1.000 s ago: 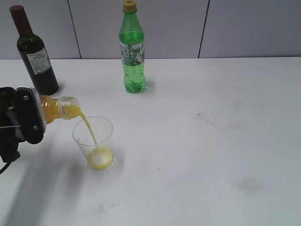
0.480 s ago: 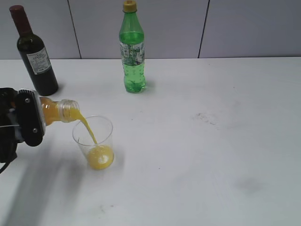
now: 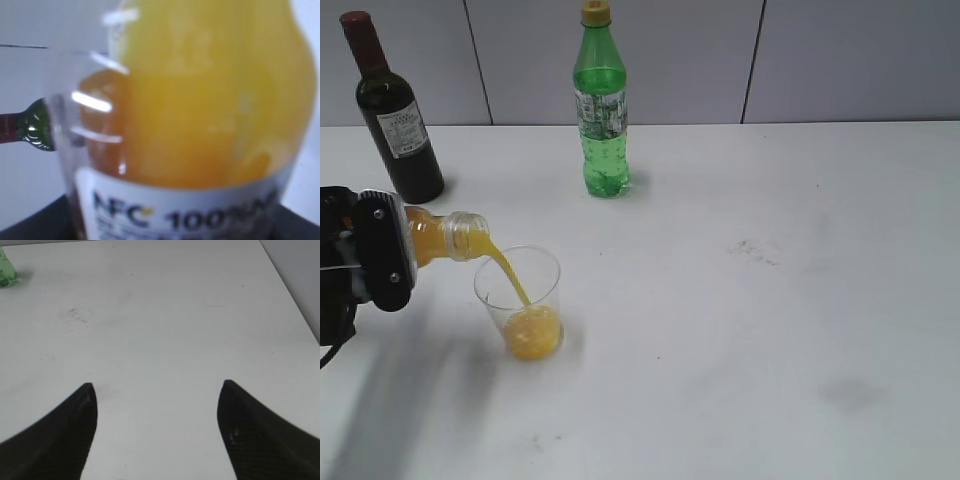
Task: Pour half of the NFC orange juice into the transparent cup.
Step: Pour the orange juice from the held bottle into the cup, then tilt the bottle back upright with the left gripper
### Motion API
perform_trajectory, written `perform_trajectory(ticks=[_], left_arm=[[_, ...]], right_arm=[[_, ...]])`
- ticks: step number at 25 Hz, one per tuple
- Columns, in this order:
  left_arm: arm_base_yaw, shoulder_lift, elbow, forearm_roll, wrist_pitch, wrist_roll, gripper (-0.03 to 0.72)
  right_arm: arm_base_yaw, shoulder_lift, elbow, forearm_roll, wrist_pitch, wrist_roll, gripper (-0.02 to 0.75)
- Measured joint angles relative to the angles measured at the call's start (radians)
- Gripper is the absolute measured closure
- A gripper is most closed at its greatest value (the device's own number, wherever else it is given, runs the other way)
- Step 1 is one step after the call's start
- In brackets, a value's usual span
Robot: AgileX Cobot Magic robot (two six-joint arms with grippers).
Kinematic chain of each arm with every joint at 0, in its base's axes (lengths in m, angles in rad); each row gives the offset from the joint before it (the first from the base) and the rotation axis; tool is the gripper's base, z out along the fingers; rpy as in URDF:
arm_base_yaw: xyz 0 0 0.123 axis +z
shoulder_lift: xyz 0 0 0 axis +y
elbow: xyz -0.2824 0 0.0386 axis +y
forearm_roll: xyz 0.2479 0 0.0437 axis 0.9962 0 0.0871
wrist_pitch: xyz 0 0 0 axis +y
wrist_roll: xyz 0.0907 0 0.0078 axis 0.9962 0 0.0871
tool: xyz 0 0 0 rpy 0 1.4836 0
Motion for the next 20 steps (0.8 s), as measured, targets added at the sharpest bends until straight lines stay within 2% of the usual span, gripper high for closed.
perform_trajectory(ticks=[20], left_arm=[[0.0, 0.0, -0.001, -0.003, -0.029, 0.001, 0.218]], right_arm=[[0.0, 0.0, 0.0, 0.0, 0.0, 0.001, 0.165]])
